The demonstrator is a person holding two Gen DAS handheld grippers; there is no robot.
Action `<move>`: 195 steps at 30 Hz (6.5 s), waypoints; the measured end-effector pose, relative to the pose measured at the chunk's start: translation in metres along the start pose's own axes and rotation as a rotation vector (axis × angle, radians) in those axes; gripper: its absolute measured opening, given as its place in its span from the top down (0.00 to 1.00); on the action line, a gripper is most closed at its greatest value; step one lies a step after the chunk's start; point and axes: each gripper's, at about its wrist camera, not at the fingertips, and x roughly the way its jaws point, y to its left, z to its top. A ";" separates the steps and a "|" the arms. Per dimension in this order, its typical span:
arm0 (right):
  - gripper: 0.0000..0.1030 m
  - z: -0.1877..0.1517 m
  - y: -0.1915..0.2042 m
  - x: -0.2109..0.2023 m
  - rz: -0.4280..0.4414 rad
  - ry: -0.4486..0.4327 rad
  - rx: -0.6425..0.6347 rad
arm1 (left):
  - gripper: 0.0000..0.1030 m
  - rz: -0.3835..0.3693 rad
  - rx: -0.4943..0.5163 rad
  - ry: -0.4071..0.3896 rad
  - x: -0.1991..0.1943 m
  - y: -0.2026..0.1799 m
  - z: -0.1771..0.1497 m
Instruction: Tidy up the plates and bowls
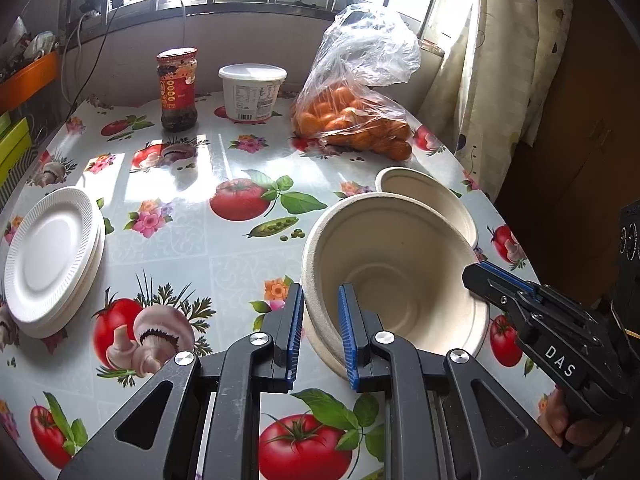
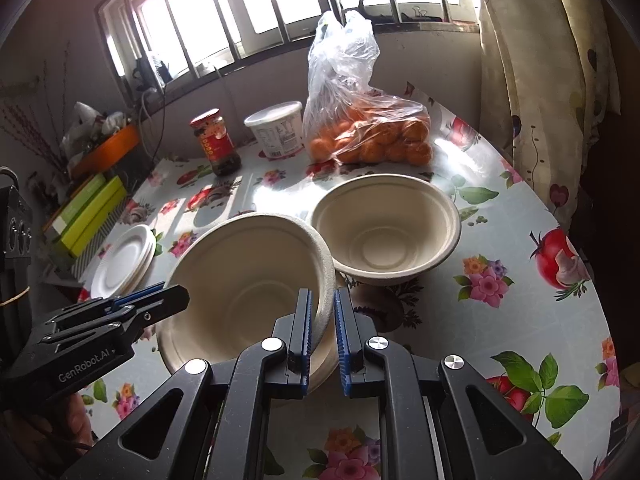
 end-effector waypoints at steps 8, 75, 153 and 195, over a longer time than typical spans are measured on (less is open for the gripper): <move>0.88 -0.003 0.001 0.007 -0.010 0.015 -0.009 | 0.82 0.004 -0.011 0.018 0.008 0.004 -0.002; 0.72 -0.018 0.010 0.023 -0.012 0.063 -0.032 | 0.81 0.051 -0.012 0.051 0.015 0.006 -0.006; 0.61 0.051 -0.104 0.004 -0.107 -0.022 0.164 | 0.74 -0.010 0.043 0.067 0.057 -0.054 0.088; 0.83 0.043 -0.111 0.054 -0.043 0.049 0.161 | 0.82 -0.018 0.061 0.141 0.106 -0.058 0.089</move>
